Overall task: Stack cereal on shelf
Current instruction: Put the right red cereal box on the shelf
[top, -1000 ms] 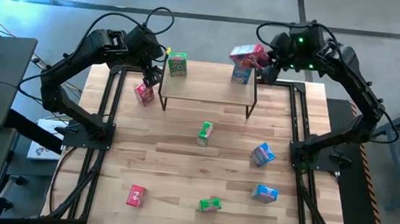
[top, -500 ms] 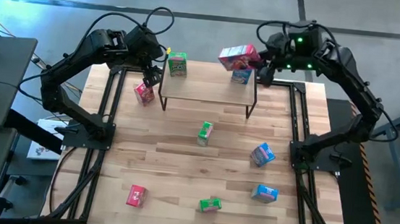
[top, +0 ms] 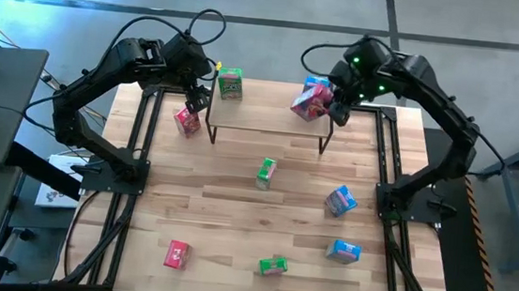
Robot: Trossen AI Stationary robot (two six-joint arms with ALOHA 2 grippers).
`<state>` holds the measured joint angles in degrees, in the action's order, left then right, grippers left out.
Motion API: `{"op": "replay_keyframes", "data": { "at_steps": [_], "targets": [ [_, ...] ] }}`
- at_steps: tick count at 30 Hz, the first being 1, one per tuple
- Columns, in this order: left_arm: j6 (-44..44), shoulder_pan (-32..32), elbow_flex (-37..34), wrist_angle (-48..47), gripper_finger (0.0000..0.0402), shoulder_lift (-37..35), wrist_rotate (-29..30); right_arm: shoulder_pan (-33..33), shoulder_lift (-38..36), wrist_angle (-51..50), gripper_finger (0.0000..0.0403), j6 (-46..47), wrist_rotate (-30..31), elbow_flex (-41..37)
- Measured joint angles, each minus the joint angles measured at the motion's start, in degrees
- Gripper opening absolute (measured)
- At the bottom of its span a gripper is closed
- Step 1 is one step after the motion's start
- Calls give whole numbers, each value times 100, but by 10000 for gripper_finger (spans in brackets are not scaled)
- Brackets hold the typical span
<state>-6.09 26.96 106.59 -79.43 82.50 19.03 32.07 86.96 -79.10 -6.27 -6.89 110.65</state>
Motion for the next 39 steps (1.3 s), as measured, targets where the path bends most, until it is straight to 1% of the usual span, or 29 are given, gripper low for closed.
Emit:
{"op": "replay_keyframes", "data": {
  "at_steps": [8,15,21,31,35,39],
  "targets": [
    [2,0,0,-1,248,0,0,1,321,-421,142,-588,47,0],
    [5,0,-1,-1,248,0,0,1,668,-585,142,-1125,527,0],
    [111,0,-1,-1,248,0,0,1,924,-738,142,-1550,537,0],
    [111,0,-1,-1,248,0,0,1,992,-723,142,-2120,541,0],
    [107,0,0,0,248,0,0,-5,992,-718,142,-2272,726,0],
    [105,0,-1,-1,248,0,0,-15,992,-686,142,-2272,788,0]
  ]
}}
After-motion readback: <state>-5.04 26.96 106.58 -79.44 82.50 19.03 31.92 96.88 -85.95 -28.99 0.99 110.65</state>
